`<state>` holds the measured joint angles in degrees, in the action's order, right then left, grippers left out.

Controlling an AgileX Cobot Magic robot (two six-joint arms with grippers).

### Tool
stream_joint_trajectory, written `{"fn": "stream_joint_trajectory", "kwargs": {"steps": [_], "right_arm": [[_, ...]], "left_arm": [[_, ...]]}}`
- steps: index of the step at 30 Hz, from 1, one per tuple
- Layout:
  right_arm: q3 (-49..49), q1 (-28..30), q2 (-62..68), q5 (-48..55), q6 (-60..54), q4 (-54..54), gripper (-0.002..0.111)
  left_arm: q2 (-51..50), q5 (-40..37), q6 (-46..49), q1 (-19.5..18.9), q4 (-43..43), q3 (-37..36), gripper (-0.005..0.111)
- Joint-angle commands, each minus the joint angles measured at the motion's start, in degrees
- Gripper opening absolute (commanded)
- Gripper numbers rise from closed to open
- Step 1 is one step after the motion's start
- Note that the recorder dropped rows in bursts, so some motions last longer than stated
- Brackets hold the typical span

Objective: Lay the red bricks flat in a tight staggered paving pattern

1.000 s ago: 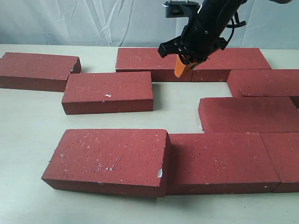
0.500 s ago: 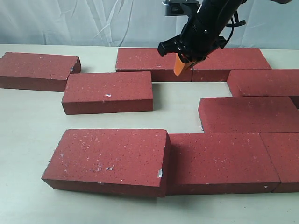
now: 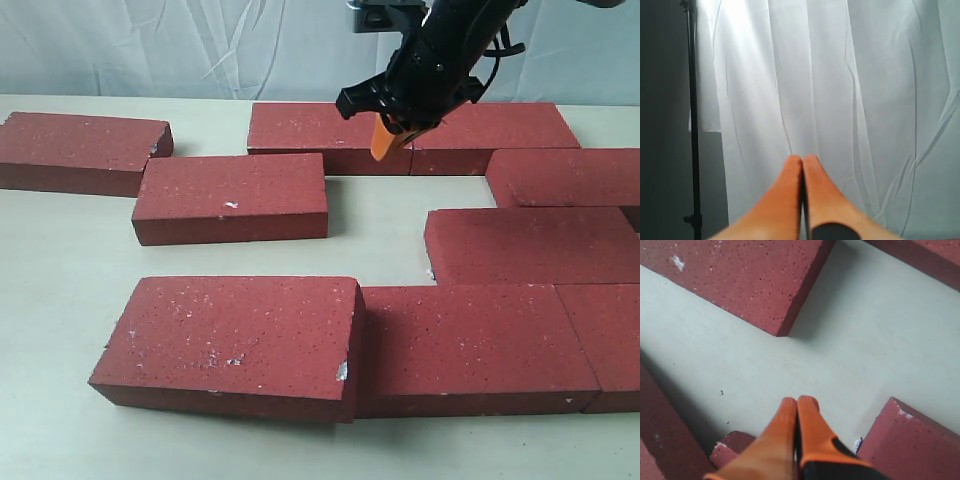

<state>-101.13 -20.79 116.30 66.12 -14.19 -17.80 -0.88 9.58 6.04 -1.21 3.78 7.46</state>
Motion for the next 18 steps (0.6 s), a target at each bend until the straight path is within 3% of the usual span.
{"fn": "stream_joint_trajectory", "kwargs": {"steps": [1,9,18], "right_arm": [[0.3,0.1,-0.7,-0.5,-0.2,-0.6,-0.001],[0.3,0.1,-0.7,-0.8,-0.1,-0.6,-0.001],[0.3,0.1,-0.7,-0.8,-0.1,-0.6,-0.001]], "left_arm": [[-5.1,0.2,0.7,0.1,-0.2,5.1,0.000],[-15.9,-5.6,0.5,0.1,-0.7,10.7,0.000],[-16.7,-8.0,0.5,0.1,-0.9,10.7,0.000]]}}
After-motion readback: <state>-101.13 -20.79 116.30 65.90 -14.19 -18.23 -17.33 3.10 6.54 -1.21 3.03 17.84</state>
